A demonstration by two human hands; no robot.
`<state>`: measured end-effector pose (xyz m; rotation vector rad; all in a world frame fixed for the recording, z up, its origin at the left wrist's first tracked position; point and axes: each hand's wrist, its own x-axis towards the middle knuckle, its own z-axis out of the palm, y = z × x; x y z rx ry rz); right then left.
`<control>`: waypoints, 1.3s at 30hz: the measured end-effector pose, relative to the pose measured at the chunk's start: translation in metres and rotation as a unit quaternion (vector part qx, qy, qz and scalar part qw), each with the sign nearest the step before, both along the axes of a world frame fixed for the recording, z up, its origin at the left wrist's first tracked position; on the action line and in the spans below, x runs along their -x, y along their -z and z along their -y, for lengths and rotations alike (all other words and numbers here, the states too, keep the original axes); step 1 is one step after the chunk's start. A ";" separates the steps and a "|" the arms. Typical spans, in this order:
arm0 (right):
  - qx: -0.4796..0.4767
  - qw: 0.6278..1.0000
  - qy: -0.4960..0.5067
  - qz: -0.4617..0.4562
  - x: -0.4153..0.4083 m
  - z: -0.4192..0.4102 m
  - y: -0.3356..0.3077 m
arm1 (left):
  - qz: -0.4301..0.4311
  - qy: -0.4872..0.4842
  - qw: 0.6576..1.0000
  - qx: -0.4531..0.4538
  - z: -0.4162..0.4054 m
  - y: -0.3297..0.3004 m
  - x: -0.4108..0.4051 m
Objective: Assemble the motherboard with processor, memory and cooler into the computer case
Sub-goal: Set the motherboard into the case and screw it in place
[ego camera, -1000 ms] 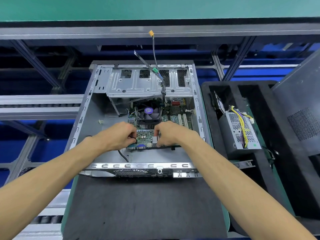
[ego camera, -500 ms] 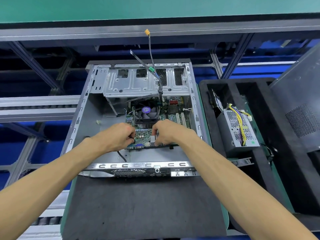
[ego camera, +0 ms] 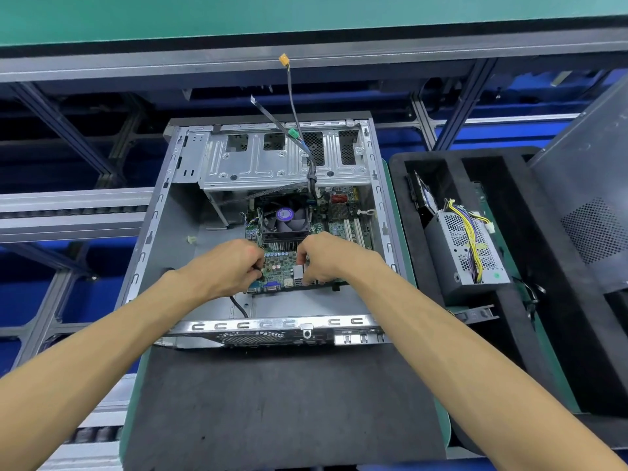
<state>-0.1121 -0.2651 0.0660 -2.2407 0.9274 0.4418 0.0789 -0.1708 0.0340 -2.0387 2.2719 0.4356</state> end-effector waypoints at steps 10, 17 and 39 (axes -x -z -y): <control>-0.001 1.000 -0.007 -0.005 -0.001 0.001 -0.001 | -0.020 0.001 1.000 0.002 -0.002 0.001 -0.003; -0.002 1.000 -0.005 -0.008 -0.001 0.001 -0.001 | -0.030 -0.002 1.000 0.006 -0.003 0.001 -0.003; 0.018 1.000 -0.020 -0.015 -0.002 0.000 0.001 | -0.015 -0.005 1.000 0.002 -0.001 0.000 -0.001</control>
